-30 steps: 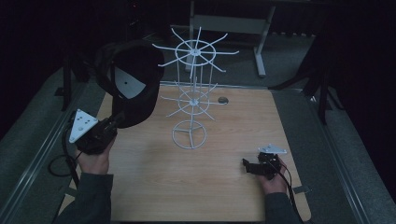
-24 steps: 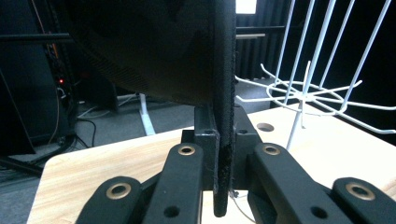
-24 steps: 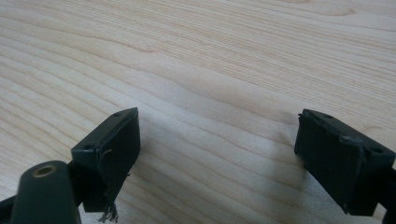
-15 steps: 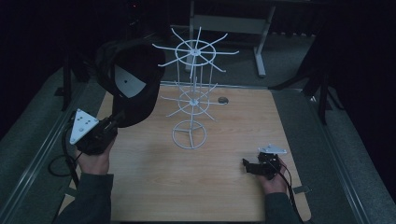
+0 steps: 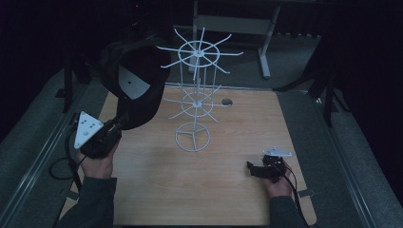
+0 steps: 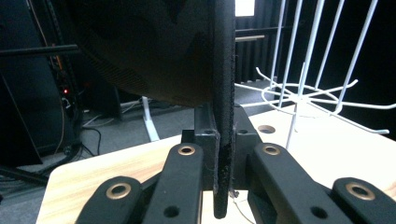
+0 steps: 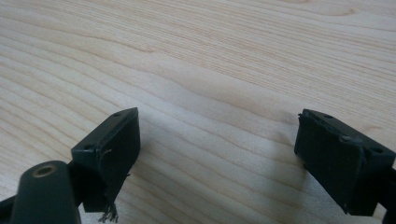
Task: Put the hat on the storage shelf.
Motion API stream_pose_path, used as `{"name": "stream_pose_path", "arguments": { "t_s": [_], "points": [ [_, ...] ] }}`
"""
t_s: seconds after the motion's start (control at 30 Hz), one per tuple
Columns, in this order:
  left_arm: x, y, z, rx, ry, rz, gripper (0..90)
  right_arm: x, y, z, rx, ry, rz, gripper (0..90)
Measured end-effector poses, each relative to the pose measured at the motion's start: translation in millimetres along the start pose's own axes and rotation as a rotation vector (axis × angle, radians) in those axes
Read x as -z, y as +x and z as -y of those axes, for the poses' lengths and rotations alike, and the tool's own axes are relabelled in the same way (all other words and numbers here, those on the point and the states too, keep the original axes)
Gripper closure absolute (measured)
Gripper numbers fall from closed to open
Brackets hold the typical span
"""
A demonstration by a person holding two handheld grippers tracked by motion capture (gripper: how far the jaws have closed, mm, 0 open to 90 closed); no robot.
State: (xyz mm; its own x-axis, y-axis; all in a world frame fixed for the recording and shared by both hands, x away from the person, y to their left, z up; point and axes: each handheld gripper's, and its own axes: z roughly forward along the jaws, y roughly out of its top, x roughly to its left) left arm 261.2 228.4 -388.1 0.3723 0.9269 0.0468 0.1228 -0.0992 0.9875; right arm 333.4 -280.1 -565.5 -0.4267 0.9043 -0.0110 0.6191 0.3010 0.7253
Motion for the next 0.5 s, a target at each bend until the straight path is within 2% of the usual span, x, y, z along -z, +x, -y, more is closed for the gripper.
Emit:
{"name": "stream_pose_path", "arguments": {
  "t_s": [0.5],
  "points": [
    [-2.5, -10.3, 2.3, -0.070, 0.001, -0.023, 86.0, 0.0, 0.0, 0.0, 0.000, -0.001, 0.001, 14.2]
  ]
}}
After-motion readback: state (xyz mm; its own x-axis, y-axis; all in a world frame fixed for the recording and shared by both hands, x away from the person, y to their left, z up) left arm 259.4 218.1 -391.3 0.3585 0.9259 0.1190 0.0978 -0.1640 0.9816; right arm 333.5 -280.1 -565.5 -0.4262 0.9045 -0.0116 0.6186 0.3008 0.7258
